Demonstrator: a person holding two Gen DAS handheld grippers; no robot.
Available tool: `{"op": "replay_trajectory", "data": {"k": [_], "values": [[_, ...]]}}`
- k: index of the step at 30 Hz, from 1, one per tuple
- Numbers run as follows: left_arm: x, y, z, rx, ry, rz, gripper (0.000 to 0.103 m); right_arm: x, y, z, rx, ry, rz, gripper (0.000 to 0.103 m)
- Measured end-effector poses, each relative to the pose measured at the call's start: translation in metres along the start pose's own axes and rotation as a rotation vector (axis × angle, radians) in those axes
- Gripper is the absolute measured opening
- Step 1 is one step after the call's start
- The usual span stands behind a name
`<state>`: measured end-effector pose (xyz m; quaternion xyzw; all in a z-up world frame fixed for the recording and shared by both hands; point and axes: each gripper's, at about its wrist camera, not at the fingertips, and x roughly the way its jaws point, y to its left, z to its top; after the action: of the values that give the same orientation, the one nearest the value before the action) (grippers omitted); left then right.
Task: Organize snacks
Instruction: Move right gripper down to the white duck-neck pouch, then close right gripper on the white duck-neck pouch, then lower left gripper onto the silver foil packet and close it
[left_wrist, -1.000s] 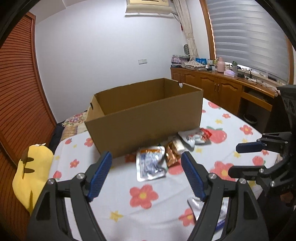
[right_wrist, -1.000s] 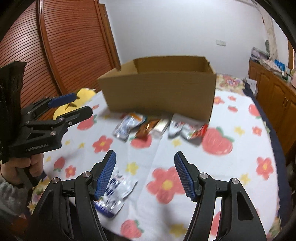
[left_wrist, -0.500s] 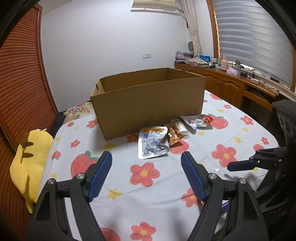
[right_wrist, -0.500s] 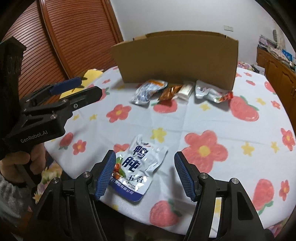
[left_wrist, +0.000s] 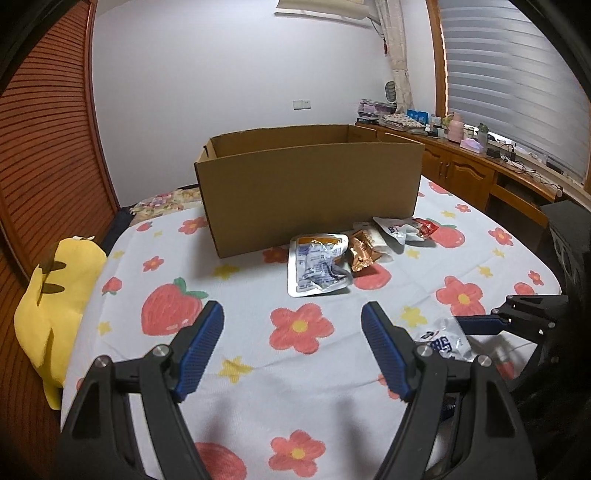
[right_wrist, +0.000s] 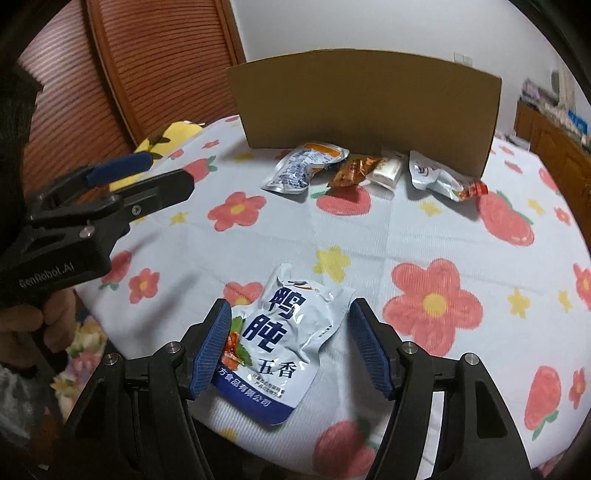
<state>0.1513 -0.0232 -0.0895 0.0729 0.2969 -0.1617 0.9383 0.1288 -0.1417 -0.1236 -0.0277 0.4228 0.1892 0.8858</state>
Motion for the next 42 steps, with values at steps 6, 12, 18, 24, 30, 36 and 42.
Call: {"op": "replay_trajectory", "data": {"k": [6,12,18,24,30,36,42], "values": [[0.003,0.007,-0.004,-0.027,0.005,0.002,0.078,0.006,0.012,-0.001,-0.055,-0.007,-0.064,0.072],[0.006,0.011,-0.007,-0.047,0.012,-0.003,0.078,0.007,0.017,-0.001,-0.090,-0.001,-0.075,0.054],[0.017,0.008,-0.002,-0.061,0.038,-0.047,0.078,0.001,0.003,0.006,-0.050,-0.001,-0.014,0.039],[0.035,0.001,0.014,-0.044,0.067,-0.092,0.078,-0.005,-0.010,0.009,-0.016,-0.015,0.011,0.038],[0.062,-0.008,0.032,-0.019,0.113,-0.123,0.078,-0.012,-0.036,0.026,0.015,-0.050,0.016,0.038],[0.097,-0.007,0.047,-0.044,0.180,-0.145,0.078,-0.014,-0.065,0.040,0.040,-0.075,0.014,0.038],[0.125,-0.001,0.056,-0.095,0.237,-0.159,0.078,-0.012,-0.089,0.054,0.031,-0.082,0.000,0.038]]}}
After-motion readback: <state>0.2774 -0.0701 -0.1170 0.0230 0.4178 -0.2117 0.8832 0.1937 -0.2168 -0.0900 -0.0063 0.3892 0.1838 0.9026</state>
